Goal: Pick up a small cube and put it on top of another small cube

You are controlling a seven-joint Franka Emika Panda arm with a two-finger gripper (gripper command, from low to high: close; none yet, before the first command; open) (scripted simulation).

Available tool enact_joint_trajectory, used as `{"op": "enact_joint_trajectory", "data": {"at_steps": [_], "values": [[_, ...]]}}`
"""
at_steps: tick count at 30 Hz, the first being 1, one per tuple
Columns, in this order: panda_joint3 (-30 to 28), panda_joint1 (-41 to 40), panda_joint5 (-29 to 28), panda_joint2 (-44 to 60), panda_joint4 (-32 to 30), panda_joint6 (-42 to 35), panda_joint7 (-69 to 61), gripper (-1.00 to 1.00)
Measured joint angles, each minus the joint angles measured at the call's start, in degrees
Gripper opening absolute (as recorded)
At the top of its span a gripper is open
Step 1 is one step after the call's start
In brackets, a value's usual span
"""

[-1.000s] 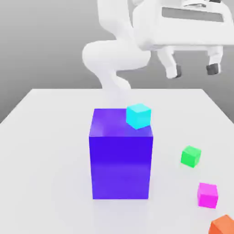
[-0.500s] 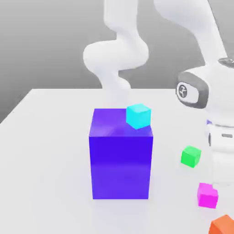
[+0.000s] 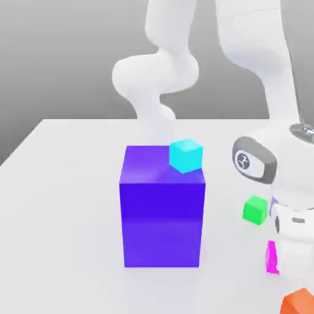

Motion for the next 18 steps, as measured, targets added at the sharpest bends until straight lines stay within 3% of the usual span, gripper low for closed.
{"op": "enact_joint_trajectory", "data": {"at_steps": [5,10,15,18], "values": [[4.7,1.2,7.4,-10.2,-6.6,-3.5,0.4,-1.00],[8.0,7.3,13.3,-20.6,-15.3,-5.1,4.7,-1.00],[11.6,9.2,13.7,-29.5,-23.5,-5.6,12.3,-1.00],[13.1,7.9,11.4,-25.9,-24.3,-1.3,14.9,-1.00]]}}
